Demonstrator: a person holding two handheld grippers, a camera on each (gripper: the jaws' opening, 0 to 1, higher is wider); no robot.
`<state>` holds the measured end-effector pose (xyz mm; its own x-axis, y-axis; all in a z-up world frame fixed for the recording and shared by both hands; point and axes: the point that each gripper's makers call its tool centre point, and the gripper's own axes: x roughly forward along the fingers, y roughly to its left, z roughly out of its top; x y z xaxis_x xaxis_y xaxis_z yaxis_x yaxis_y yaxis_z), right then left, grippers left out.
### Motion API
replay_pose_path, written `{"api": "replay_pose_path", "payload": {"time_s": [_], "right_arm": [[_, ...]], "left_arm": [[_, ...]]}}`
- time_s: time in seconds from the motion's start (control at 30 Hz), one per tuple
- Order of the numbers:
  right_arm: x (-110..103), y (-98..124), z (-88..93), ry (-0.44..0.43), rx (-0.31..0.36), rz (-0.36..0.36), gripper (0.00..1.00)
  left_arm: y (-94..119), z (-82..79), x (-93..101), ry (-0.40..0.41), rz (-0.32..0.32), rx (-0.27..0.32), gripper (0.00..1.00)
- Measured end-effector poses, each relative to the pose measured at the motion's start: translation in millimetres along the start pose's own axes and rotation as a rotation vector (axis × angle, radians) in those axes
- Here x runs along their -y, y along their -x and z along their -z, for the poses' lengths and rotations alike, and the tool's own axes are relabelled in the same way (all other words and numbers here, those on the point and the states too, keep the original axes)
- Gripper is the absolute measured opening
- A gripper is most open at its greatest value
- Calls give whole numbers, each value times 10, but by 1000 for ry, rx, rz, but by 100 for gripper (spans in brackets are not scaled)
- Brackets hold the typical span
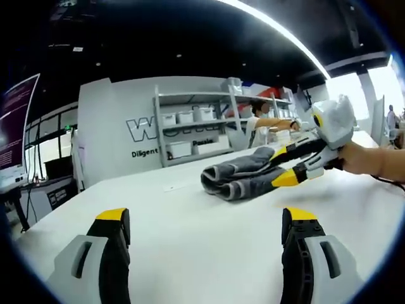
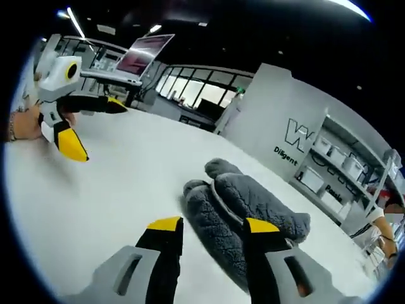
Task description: Open the folded towel by lifting each exposed corner and separating the folded layers until the towel lies flat within the target outline without major curled edges
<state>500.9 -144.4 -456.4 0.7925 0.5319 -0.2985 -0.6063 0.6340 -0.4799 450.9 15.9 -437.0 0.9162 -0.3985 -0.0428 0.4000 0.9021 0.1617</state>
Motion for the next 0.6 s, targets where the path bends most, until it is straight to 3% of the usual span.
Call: {"api": "replay_pose_path", "payload": {"time_s": [0.2,0.3,0.47,0.6], "right_arm": [[41,-90,124,46,-78,24,28],[32,-140,210,42,-108,30,19],[34,-180,265,26,-100,40,4],[178,-301,280,31,-97,39,0]], "left_arm": [[-14,13,12,-27,-1,-8,98],[-19,12,28,-24,7,-7,99],[3,-60,9,1,8,23,99],[9,-90,-19,34,4,41,99]]}}
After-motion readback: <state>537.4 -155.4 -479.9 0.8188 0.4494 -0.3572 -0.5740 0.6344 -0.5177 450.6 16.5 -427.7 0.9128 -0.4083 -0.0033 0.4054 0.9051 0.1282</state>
